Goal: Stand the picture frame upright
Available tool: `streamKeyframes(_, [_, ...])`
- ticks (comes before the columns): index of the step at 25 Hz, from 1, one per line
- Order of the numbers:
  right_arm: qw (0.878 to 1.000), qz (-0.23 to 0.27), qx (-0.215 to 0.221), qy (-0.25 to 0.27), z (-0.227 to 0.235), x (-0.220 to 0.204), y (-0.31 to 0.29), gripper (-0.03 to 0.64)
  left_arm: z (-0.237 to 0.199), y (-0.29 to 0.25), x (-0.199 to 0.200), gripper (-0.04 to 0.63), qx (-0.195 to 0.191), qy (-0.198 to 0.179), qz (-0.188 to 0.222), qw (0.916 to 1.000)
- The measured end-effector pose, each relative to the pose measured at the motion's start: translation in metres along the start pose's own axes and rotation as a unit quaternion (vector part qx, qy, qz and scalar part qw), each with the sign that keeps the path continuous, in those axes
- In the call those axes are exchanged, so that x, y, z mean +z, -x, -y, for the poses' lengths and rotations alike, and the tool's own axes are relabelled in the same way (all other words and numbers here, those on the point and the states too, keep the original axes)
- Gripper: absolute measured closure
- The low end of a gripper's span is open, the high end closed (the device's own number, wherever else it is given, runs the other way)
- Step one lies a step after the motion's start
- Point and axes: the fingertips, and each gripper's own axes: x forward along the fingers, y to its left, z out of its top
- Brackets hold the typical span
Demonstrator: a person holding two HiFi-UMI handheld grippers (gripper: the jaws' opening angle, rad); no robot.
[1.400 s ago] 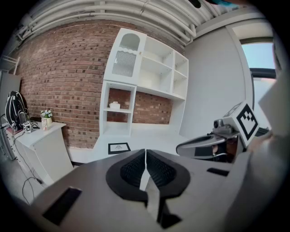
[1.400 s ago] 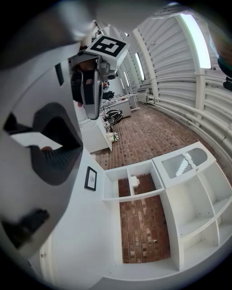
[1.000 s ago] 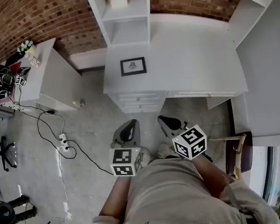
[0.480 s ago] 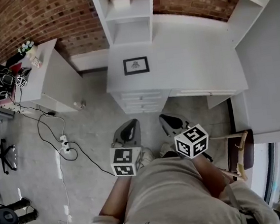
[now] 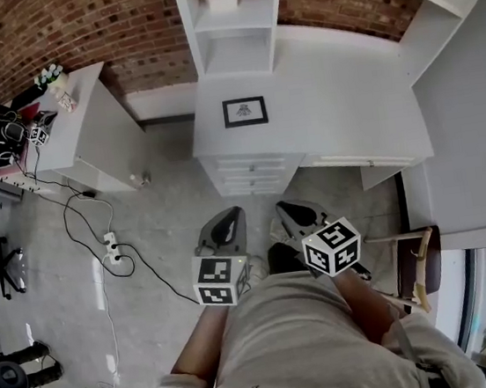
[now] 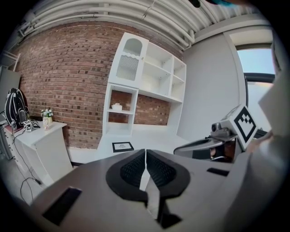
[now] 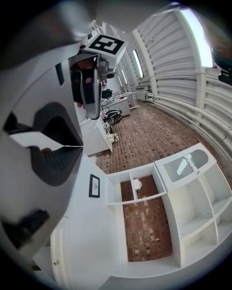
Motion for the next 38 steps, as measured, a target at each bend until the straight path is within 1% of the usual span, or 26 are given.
streamKeyframes(7, [1.000, -0.004, 0.002, 0.005, 0.010, 0.008, -0.015, 0.588, -0.013, -0.008, 0.006, 0.575, 0.006, 0.005, 0.003, 1.0000])
streamKeyframes(13, [1.000, -0.002, 0.010, 0.003, 0.027, 0.026, -0.042, 0.588, -0.034, -0.036, 0.018, 0.575, 0.010, 0.011, 0.004, 0.9999])
streamKeyframes(19, [1.000, -0.010, 0.019, -0.002, 0.069, 0.052, -0.086, 0.588, -0.065, -0.084, 0.038, 0.575, 0.021, 0.014, -0.001, 0.9997])
streamKeyframes(25, [0.999, -0.015, 0.034, 0.001, 0.123, 0.094, -0.133, 0.588, -0.097, -0.148, 0.071, 0.575, 0.036, 0.030, 0.002, 0.9989])
streamKeyframes(30, [0.999, -0.024, 0.046, 0.005, 0.166, 0.124, -0.167, 0.588, -0.116, -0.198, 0.098, 0.575, 0.048, 0.032, 0.007, 0.9983])
streamKeyframes(38, [0.996, -0.038, 0.079, 0.009, 0.207, 0.154, -0.207, 0.588, -0.143, -0.246, 0.119, 0.575, 0.081, 0.050, 0.004, 0.9954])
